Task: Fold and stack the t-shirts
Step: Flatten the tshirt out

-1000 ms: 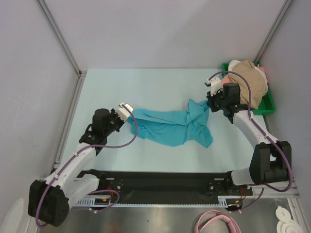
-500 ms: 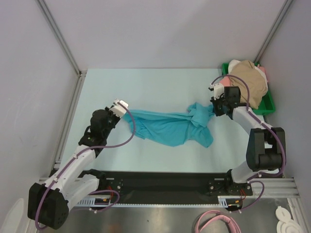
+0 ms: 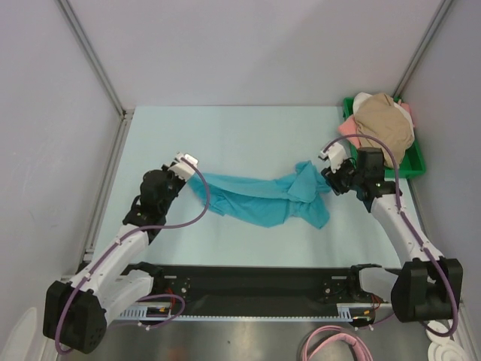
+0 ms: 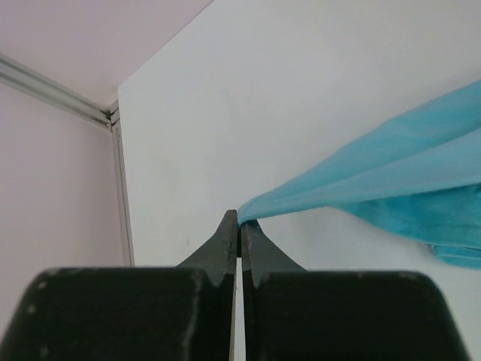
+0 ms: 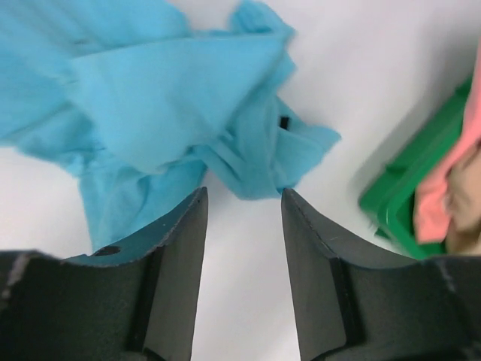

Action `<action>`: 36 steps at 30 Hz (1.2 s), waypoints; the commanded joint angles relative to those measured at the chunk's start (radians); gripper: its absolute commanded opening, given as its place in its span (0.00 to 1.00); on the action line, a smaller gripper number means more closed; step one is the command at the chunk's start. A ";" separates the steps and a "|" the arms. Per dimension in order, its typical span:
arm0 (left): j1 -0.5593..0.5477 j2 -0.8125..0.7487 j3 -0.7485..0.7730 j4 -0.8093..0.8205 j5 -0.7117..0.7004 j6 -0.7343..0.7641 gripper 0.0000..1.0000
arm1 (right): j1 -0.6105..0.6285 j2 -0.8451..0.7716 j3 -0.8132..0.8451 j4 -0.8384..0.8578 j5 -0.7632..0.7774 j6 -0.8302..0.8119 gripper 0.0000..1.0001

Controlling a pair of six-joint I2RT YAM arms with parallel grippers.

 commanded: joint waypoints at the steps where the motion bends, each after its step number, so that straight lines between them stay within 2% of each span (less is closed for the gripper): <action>1: 0.004 0.003 -0.013 0.040 0.016 -0.001 0.01 | 0.055 -0.035 0.013 -0.094 -0.115 -0.183 0.49; 6: 0.004 0.009 -0.027 0.043 0.031 -0.003 0.01 | 0.162 0.101 0.149 -0.202 -0.111 -0.210 0.49; 12: 0.004 -0.009 -0.049 0.031 0.059 -0.001 0.01 | 0.258 0.268 0.230 -0.171 -0.020 -0.174 0.49; 15: 0.003 -0.010 -0.053 0.029 0.070 -0.004 0.00 | 0.307 0.327 0.310 -0.247 -0.018 -0.229 0.50; 20: 0.003 -0.002 -0.047 0.017 0.084 -0.010 0.00 | 0.325 0.483 0.529 -0.434 -0.061 -0.310 0.52; 27: 0.003 -0.016 -0.058 0.022 0.079 -0.004 0.00 | 0.356 0.640 0.698 -0.604 -0.011 -0.371 0.53; 30: 0.003 -0.010 -0.055 0.023 0.082 -0.009 0.01 | 0.365 0.689 0.727 -0.669 -0.003 -0.391 0.54; 36: 0.003 -0.005 -0.058 0.023 0.088 -0.006 0.00 | 0.382 0.730 0.732 -0.675 0.040 -0.401 0.55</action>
